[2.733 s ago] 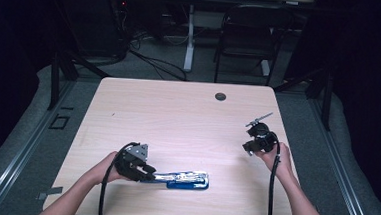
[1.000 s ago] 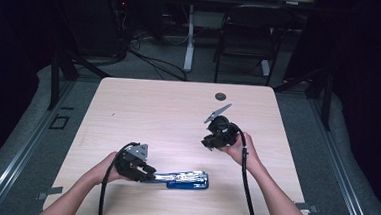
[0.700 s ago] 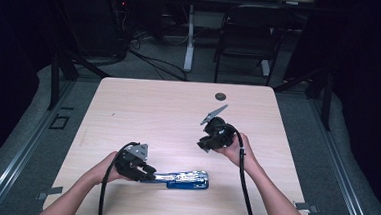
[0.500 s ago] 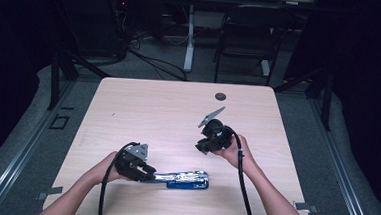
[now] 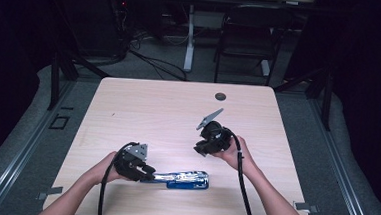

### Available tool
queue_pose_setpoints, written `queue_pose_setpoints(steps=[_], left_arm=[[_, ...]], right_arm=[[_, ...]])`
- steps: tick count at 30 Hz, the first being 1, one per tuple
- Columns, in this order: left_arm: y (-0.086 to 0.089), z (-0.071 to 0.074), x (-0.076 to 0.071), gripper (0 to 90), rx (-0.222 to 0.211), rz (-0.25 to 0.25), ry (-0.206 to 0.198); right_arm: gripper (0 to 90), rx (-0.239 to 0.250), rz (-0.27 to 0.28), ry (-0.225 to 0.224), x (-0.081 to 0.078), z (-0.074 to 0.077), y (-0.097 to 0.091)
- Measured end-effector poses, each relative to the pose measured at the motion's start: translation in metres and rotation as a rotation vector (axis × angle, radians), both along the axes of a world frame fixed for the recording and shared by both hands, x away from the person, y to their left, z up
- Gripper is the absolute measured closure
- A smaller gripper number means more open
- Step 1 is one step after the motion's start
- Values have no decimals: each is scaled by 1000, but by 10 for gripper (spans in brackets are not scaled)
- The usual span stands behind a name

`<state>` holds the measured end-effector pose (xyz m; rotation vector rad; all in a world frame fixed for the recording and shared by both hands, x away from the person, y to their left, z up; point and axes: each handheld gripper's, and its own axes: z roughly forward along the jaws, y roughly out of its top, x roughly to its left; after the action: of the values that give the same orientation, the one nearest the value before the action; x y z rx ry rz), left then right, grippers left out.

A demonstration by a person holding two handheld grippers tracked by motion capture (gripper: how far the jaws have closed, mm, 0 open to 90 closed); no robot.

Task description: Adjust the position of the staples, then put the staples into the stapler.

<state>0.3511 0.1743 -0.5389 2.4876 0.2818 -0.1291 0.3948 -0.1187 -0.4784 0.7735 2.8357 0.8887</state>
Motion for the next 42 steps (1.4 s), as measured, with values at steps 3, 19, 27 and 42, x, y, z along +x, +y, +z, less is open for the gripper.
queue_pose_setpoints(steps=[3,19,27,42], left_arm=[[0,0,0,699,0,0,0],[-1,1,0,699,18,11,-7],[0,1,0,699,13,8,-5],[0,1,1,699,12,7,-3]], right_arm=[[788,-1,6,0,-1,0,0],[788,26,47,13,-13,2,-7],[788,35,84,28,-15,-1,-2],[788,33,196,57,-23,-13,5]])
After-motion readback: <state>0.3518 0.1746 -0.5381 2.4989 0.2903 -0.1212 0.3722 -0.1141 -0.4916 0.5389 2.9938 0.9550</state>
